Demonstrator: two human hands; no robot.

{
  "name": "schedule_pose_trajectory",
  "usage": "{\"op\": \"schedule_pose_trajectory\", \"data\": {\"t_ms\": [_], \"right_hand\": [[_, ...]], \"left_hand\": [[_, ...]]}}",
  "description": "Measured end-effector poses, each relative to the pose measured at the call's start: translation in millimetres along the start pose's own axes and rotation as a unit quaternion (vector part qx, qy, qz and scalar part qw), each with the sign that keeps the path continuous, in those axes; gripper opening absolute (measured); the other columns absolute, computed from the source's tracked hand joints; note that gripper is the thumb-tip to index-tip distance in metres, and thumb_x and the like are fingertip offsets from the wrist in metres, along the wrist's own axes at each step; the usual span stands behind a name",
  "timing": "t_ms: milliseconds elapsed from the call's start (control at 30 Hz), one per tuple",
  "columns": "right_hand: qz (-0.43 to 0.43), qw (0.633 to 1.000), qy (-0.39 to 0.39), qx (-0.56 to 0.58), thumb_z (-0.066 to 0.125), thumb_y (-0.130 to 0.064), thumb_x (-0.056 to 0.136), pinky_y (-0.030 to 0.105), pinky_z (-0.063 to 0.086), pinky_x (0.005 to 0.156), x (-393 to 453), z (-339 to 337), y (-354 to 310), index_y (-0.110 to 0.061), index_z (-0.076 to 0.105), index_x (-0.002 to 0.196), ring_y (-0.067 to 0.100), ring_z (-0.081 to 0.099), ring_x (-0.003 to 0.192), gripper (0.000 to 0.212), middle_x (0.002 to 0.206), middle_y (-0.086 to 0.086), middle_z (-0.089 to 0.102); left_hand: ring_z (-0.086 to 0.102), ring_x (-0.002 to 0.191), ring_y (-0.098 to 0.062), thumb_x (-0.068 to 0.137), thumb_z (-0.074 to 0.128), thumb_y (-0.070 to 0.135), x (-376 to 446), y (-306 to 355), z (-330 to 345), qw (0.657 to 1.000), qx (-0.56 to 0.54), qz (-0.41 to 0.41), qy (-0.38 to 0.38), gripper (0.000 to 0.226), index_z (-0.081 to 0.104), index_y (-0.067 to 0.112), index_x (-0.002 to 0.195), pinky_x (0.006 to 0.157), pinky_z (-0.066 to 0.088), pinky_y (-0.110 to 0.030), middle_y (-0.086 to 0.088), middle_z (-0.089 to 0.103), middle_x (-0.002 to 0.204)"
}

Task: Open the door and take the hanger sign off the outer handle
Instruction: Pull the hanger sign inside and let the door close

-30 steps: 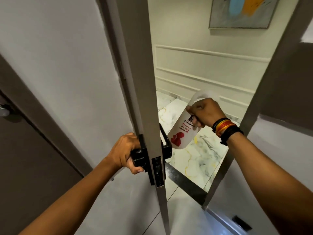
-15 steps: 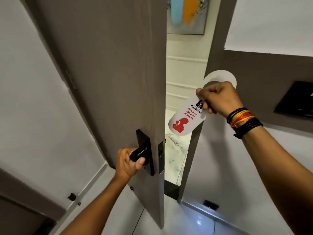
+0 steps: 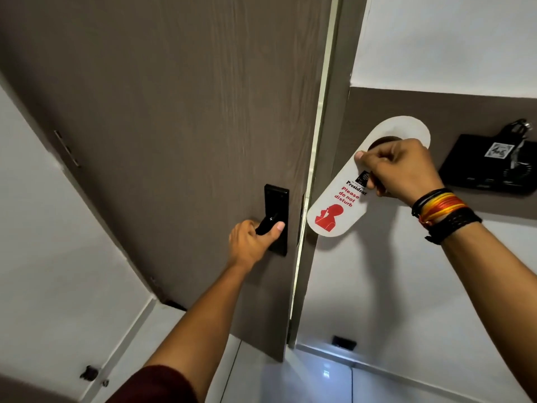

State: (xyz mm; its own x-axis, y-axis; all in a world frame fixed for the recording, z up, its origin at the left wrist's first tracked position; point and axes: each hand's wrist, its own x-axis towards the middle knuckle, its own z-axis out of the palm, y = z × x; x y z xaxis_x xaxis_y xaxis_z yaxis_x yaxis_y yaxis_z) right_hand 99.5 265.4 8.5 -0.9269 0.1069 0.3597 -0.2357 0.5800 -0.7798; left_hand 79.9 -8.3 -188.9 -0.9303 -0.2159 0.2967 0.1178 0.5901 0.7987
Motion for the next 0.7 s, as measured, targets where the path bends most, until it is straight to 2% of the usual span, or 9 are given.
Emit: {"op": "schedule_pose_trajectory", "data": {"t_ms": [167, 300, 433, 600, 700], "right_hand": [[0.004, 1.000, 0.000, -0.027, 0.070, -0.030, 0.099, 0.009, 0.041, 0.039, -3, 0, 8, -0.015, 0.076, 0.070, 0.007, 0.053, 0.031, 0.033, 0.047, -0.001, 0.068], [0.007, 0.999, 0.008, -0.033, 0.070, -0.029, 0.099, 0.011, 0.044, 0.042, 0, 3, 11, -0.017, 0.075, 0.069, 0.008, 0.054, 0.032, 0.033, 0.047, -0.001, 0.068], [0.011, 0.999, 0.007, -0.037, 0.070, -0.029, 0.099, 0.013, 0.047, 0.043, 6, 6, 10, -0.014, 0.076, 0.072, 0.008, 0.054, 0.032, 0.032, 0.049, -0.001, 0.070], [0.014, 0.999, 0.011, -0.035, 0.071, -0.029, 0.099, 0.015, 0.047, 0.042, 11, 10, 8, -0.013, 0.077, 0.074, 0.009, 0.055, 0.033, 0.030, 0.051, 0.003, 0.071], [0.018, 0.999, 0.017, -0.032, 0.071, -0.029, 0.099, 0.016, 0.047, 0.042, 11, 10, 7, -0.013, 0.078, 0.074, 0.010, 0.055, 0.034, 0.030, 0.051, 0.006, 0.071]], "left_hand": [[0.053, 0.081, -0.025, 0.056, 0.045, 0.097, 26, 4, 21, 0.999, -0.002, -0.027, -0.018, 0.072, 0.038, 0.025, 0.062, 0.077, 0.039, -0.036, 0.013, 0.043, 0.071], [0.048, 0.070, -0.022, 0.060, 0.045, 0.097, 44, 9, 33, 0.999, 0.021, -0.024, -0.031, 0.075, 0.037, 0.022, 0.061, 0.071, 0.038, -0.036, 0.009, 0.041, 0.065], [0.040, 0.065, -0.013, 0.067, 0.047, 0.094, 56, 13, 41, 0.998, 0.042, -0.026, -0.049, 0.074, 0.042, 0.020, 0.070, 0.072, 0.036, -0.035, 0.011, 0.038, 0.066], [0.037, 0.051, -0.014, 0.075, 0.058, 0.087, 78, 21, 40, 0.993, 0.099, 0.005, -0.056, 0.076, 0.033, 0.018, 0.056, 0.065, 0.036, -0.033, 0.003, 0.037, 0.053], [0.036, 0.047, -0.013, 0.072, 0.055, 0.090, 86, 25, 44, 0.993, 0.110, 0.004, -0.051, 0.078, 0.031, 0.018, 0.055, 0.058, 0.030, -0.030, 0.004, 0.035, 0.050]]}}
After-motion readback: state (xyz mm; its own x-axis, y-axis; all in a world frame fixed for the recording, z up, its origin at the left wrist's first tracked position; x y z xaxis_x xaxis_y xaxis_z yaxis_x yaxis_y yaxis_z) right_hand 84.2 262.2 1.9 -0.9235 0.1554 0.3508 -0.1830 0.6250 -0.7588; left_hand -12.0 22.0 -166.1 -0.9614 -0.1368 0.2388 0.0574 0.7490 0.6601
